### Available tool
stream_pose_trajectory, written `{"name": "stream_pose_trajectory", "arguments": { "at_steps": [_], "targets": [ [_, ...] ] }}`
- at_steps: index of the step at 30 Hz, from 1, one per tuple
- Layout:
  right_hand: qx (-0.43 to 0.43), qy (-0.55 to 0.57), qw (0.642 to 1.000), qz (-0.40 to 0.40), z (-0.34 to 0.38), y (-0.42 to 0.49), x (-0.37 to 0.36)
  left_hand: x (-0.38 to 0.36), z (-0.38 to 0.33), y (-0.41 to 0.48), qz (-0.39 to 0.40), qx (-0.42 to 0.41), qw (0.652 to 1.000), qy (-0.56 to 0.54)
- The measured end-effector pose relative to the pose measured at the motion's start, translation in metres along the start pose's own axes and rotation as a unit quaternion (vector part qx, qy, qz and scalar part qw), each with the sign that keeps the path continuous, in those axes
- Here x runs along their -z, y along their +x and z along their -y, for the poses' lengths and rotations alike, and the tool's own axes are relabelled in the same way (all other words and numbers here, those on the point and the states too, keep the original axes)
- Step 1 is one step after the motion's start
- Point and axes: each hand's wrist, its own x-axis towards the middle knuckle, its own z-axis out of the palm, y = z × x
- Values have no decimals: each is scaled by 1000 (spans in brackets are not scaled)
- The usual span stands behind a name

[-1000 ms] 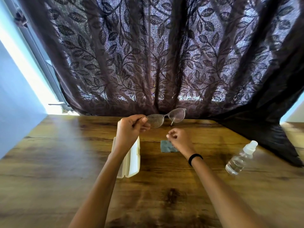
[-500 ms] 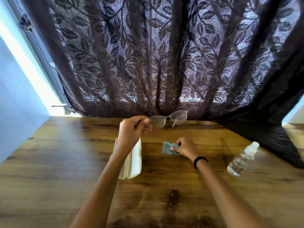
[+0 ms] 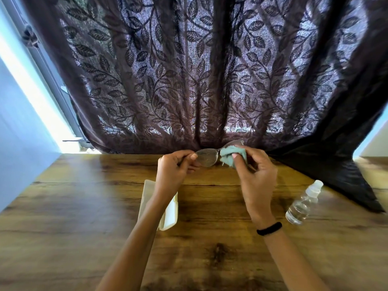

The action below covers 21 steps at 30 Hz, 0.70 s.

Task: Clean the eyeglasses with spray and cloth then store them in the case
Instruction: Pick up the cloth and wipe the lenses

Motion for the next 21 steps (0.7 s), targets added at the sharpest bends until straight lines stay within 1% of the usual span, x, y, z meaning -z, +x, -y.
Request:
{"name": "stream_pose_trajectory", "arguments": {
  "at_steps": [2,3,5,7,8,10,12,13,15,18,21],
  "targets": [
    [88,-59,994,-5,3,1,-7,-5,-3,0,-8,1,1000,-2],
    [119,-79,990,7,2,0,-11,-8,-4,0,-11,1,1000,-5],
    [166,-125,976,60,0,-6,-19,-11,-7,0,-14,-2,1000,-9],
    [210,-180,954,118,-5,-14,-23,-11,-7,2,-15,-19,1000,14],
    [232,-206,941,135,-8,-18,-23,-10,-6,3,-20,-35,998,39],
    [272,-255,915,154,-14,-22,-21,-5,-4,3,-31,-57,995,72],
    [308,-294,889,168,-19,-23,-18,-2,-5,2,-31,-48,997,57],
    [319,-307,880,170,-21,-23,-16,-1,-5,2,-30,-40,998,44],
    [321,-321,877,160,-24,-23,-13,-2,-7,0,-30,-27,999,12],
    [306,-319,887,134,-25,-20,-11,-2,-9,0,-38,-25,999,-16],
    [303,-307,892,135,-22,-17,-15,-3,-12,0,-27,-37,999,-18]
  ]
}}
